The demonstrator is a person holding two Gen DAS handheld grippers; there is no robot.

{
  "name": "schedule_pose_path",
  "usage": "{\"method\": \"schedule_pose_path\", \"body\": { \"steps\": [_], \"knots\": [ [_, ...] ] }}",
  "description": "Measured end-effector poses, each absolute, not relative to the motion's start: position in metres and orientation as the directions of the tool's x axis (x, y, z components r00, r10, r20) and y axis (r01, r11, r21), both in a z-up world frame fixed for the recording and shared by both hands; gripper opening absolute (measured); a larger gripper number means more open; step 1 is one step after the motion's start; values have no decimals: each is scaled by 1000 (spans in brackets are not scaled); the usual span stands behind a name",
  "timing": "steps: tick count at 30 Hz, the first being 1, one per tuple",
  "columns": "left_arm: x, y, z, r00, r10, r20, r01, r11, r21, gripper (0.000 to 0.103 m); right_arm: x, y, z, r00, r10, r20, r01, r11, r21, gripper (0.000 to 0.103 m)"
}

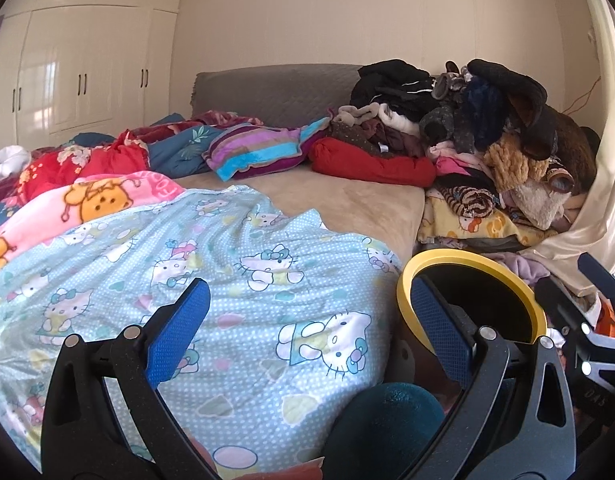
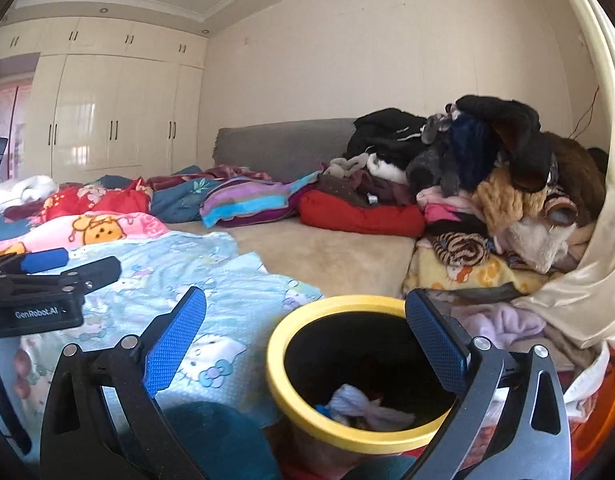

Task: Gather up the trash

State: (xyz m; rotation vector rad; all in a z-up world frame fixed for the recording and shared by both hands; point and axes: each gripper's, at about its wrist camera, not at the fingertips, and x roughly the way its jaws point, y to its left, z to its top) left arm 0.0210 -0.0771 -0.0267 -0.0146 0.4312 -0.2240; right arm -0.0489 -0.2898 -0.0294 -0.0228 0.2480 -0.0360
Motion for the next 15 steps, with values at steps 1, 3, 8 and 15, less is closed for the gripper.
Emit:
{"method": "schedule_pose_path", "body": {
  "steps": [1,3,8,15],
  "knots": [
    [20,-77,-27,884,-220,-412,213,975,-64,92,-48,-290,-30,967,-37,-253,34,999,-18,97],
    [20,-77,-28,883,-222,-413,215,975,-65,92,-46,-294,-29,964,-42,-261,43,999,-2,97],
    [18,-77,-28,884,-218,-414,208,976,-70,92,-45,-294,-28,961,-53,-270,59,998,13,97],
    [18,-75,-31,882,-217,-417,207,976,-69,92,-46,-287,-30,959,-47,-279,49,999,0,97]
  ]
}}
